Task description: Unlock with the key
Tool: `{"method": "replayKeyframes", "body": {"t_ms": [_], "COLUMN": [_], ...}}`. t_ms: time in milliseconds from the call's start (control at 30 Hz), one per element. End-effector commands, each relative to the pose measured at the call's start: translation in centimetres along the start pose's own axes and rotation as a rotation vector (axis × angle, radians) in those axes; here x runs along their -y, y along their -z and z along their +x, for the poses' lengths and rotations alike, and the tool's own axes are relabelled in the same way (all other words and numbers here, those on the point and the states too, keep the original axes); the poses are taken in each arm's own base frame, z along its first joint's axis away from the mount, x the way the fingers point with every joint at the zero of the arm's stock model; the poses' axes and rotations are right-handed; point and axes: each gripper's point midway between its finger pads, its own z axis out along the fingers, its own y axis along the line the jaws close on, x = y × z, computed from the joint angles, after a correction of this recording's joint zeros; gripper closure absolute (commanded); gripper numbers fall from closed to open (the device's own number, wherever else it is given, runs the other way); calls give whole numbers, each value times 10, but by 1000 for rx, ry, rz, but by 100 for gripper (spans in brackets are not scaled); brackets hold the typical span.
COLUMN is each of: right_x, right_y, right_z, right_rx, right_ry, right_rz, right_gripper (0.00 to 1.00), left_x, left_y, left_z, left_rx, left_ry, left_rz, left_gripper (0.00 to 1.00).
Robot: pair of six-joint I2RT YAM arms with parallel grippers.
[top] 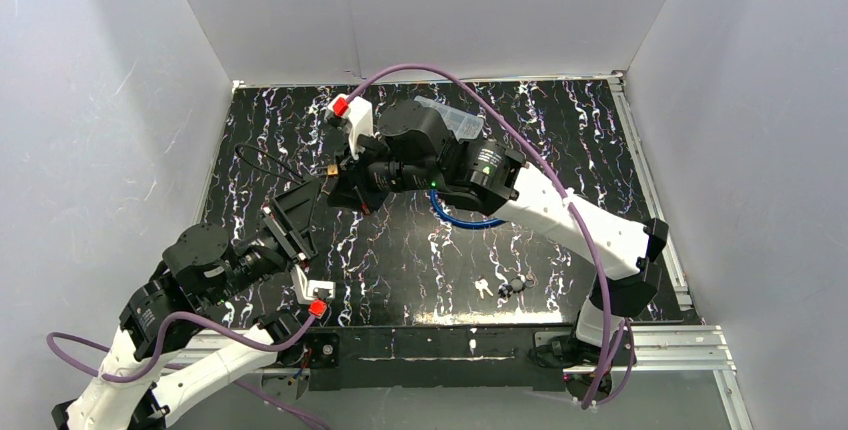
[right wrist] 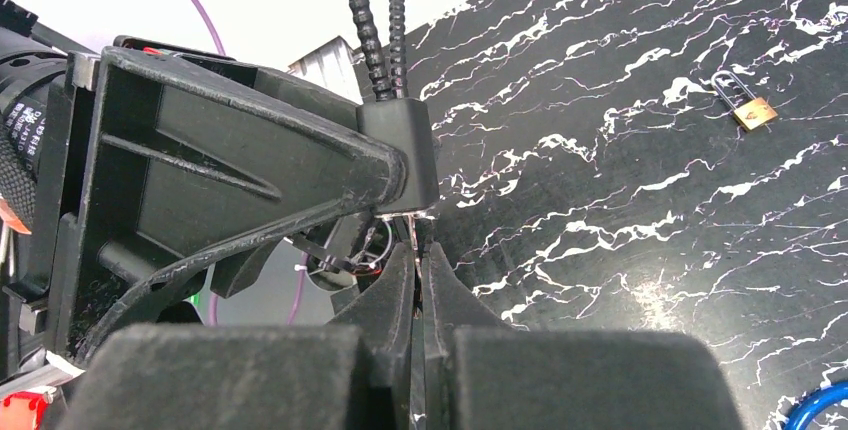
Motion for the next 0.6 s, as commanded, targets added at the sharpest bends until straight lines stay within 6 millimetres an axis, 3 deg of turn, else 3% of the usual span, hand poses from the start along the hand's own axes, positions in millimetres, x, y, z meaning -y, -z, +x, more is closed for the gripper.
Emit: {"method": "replayKeyframes", "body": {"t_ms": [0, 233, 433, 567], "right_x": [-20, -28, -30, -28], "right_y": [11, 18, 42, 62], "right_z": [-71, -51, -24, -20], "right_rx": [253, 195, 189, 212], "right_ry": [49, -2, -43, -49], "right_rz": [-40, -63, -77, -58], "right_gripper": [99, 99, 99, 99], "left_x": [3, 0, -12, -18], "left_y": [-12, -11, -1, 4], "left_z": [-42, -35, -32, -32], "left_rx": [216, 178, 177, 186], "left_ry": [22, 58, 161, 225], "left_rz": [-17, -44, -110, -154], "left_gripper": [100, 100, 100, 100]}}
